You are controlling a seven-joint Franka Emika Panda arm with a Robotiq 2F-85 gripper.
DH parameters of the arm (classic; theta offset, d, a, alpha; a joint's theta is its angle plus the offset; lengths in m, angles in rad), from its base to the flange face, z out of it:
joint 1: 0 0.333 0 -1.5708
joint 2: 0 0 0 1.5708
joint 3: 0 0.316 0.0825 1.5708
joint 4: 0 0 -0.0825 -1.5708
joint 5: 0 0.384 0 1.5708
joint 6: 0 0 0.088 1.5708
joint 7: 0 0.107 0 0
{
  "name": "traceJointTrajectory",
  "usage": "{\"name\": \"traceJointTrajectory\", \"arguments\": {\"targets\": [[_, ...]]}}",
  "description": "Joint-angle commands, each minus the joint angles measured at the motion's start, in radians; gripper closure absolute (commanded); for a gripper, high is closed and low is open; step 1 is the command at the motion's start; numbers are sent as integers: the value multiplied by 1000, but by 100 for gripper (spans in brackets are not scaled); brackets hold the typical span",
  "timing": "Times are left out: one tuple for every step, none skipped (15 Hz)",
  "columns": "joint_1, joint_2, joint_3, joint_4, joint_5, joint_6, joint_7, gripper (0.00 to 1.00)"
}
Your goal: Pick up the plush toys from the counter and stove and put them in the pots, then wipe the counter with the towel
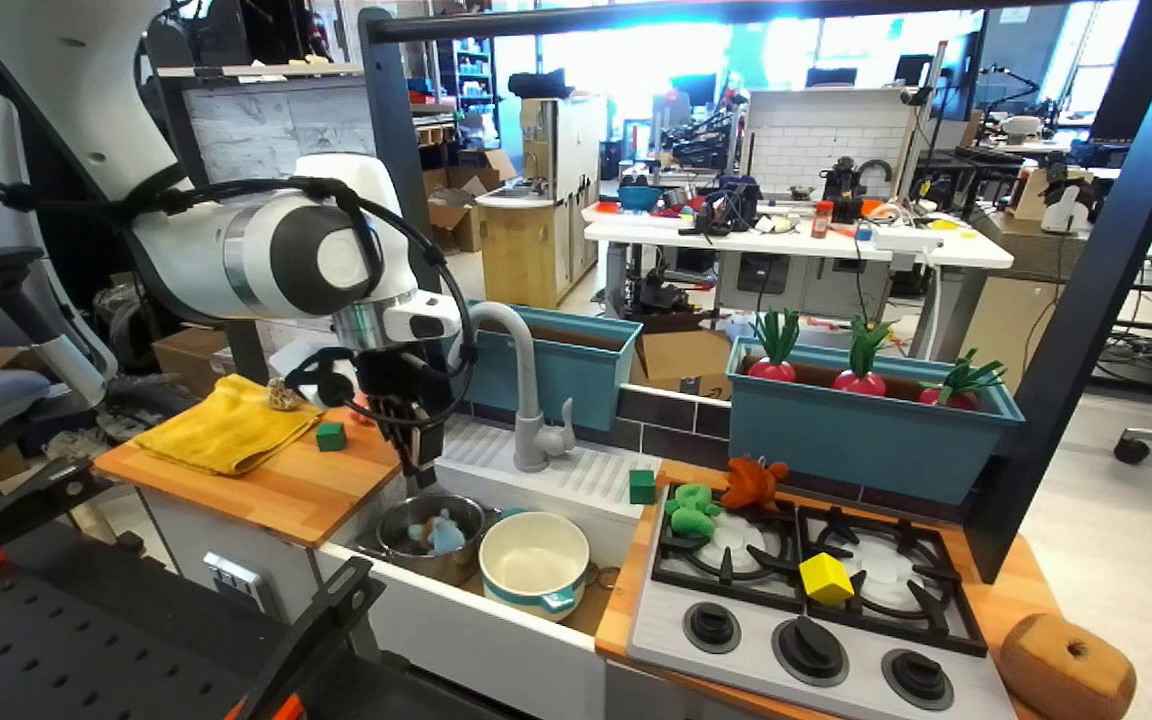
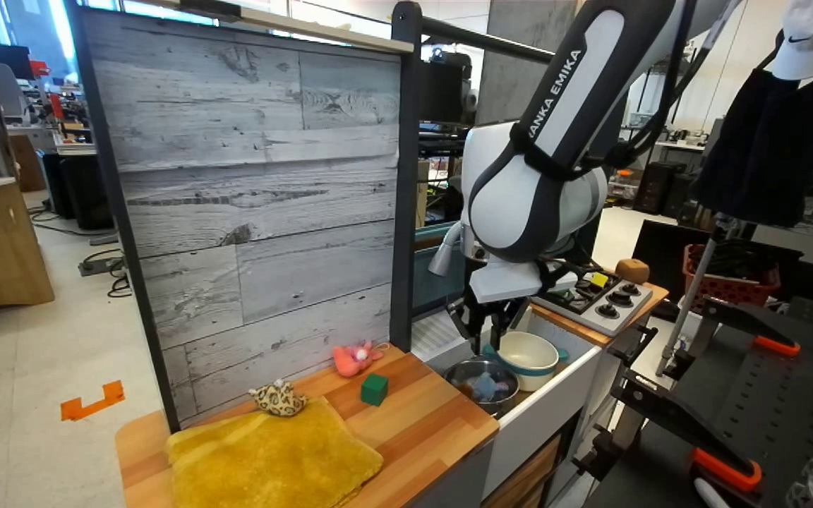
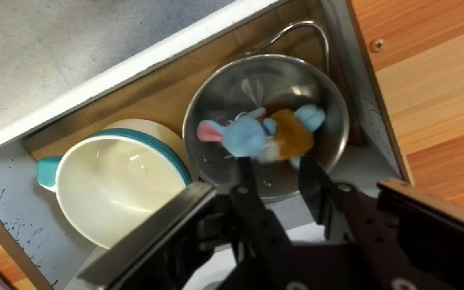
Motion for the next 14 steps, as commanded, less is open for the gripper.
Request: {"name": "traceJointTrajectory", "arguments": {"targets": [[-7,-99,58,-111,15,82,-43,27],[0,-119,71,-145,13,148,-56,20],[-10,-143,108,-173,19,212,-85,14],[-17,-152,136,-187,27,268,-102,6],[-12,-145,153,-181,27,322,-114,2],[-7,-127,166,-155,27,338,-125,0],[-16,-106,191,-122,30,326,-139,0],[-14,-78,200,-78,33,290,-142,0],[-3,-56,199,-39,36,230,-138,0],[11,-102,179,-112,42,282,-128,0],[14,-93,181,-100,45,274,-128,0],[15,-91,180,-100,47,274,-127,0],[15,-92,179,-102,47,274,-127,0],[19,-66,170,-84,50,297,-120,0]]}}
